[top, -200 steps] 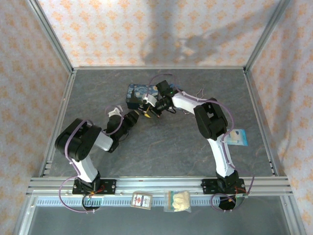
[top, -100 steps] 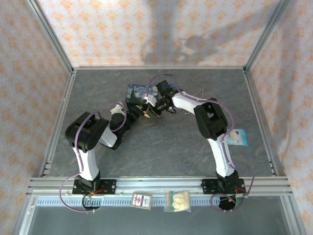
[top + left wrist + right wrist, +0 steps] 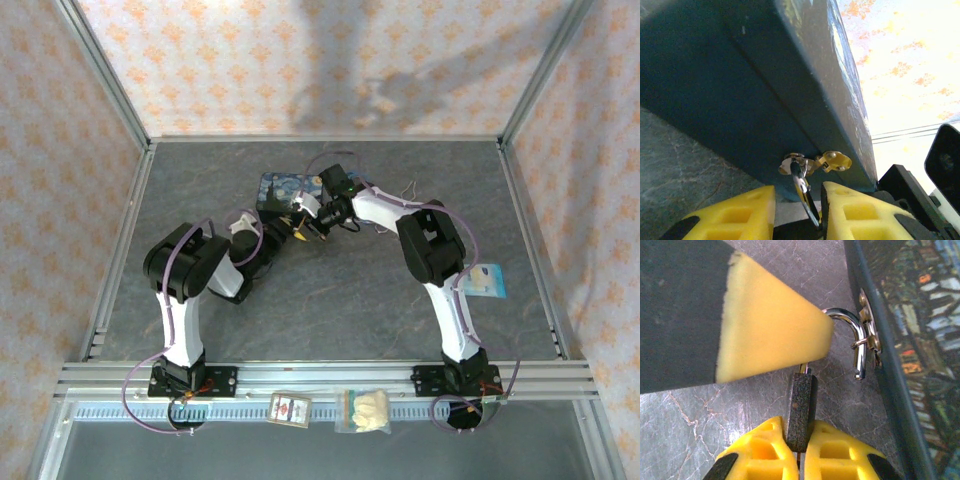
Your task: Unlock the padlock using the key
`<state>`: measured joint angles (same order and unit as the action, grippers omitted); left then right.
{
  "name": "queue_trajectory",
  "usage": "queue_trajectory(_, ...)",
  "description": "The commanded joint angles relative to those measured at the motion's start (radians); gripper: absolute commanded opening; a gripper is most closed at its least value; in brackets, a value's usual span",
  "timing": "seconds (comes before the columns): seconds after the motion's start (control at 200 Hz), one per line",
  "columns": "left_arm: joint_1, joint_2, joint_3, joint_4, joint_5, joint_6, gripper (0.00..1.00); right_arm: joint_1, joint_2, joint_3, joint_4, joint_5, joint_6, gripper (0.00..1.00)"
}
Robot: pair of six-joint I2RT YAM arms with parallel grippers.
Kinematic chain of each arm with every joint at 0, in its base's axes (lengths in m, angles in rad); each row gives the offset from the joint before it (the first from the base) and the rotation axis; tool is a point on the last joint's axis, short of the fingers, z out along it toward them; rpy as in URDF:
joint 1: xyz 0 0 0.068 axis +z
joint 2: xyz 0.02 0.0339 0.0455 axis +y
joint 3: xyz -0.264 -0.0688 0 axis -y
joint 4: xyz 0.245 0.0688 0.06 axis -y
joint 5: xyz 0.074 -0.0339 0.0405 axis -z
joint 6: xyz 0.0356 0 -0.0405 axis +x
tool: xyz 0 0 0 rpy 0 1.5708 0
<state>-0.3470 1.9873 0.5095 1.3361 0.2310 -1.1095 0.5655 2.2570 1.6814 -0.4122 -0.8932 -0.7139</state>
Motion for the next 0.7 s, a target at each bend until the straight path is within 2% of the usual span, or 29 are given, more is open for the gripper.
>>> queue_trajectory(0.0, -0.01, 0.023, 0.027, 0.039, 0.011, -0.006, 0.28, 0.0, 0.009, -0.022, -0.021, -0.047, 0.027, 0.0)
queue_trajectory(0.105, -0.011, 0.033, 0.042, 0.034, 0.011, -0.006, 0.25, -0.001, 0.007, -0.021, -0.016, -0.046, 0.029, 0.0)
queue_trajectory(0.165, -0.01, 0.038, 0.043, 0.034, 0.013, -0.007, 0.17, -0.001, 0.004, -0.023, -0.013, -0.047, 0.031, 0.0)
queue_trajectory(0.245, -0.01, 0.041, 0.035, 0.045, 0.01, -0.011, 0.0, 0.0, 0.001, -0.024, -0.004, -0.04, 0.039, 0.0)
queue_trajectory(0.28, -0.01, 0.041, 0.029, 0.051, 0.008, -0.013, 0.0, 0.0, -0.002, -0.029, 0.003, -0.034, 0.046, 0.0)
queue_trajectory(0.32, -0.01, 0.039, 0.023, 0.055, 0.007, -0.012, 0.0, 0.0, -0.008, -0.033, 0.013, -0.025, 0.057, 0.1)
queue_trajectory(0.38, -0.01, 0.036, 0.013, 0.058, 0.005, -0.012, 0.0, -0.001, -0.023, -0.044, 0.031, -0.01, 0.083, 0.3)
queue_trajectory(0.425, -0.01, 0.035, 0.005, 0.058, 0.002, -0.013, 0.0, -0.001, -0.038, -0.057, 0.042, -0.002, 0.108, 0.38)
queue_trajectory(0.545, -0.01, 0.039, -0.011, 0.094, 0.002, -0.018, 0.0, 0.0, -0.119, -0.142, 0.134, 0.02, 0.197, 0.48)
queue_trajectory(0.696, -0.01, 0.053, -0.021, 0.131, 0.011, -0.036, 0.0, -0.003, -0.23, -0.219, 0.206, 0.151, 0.366, 0.49)
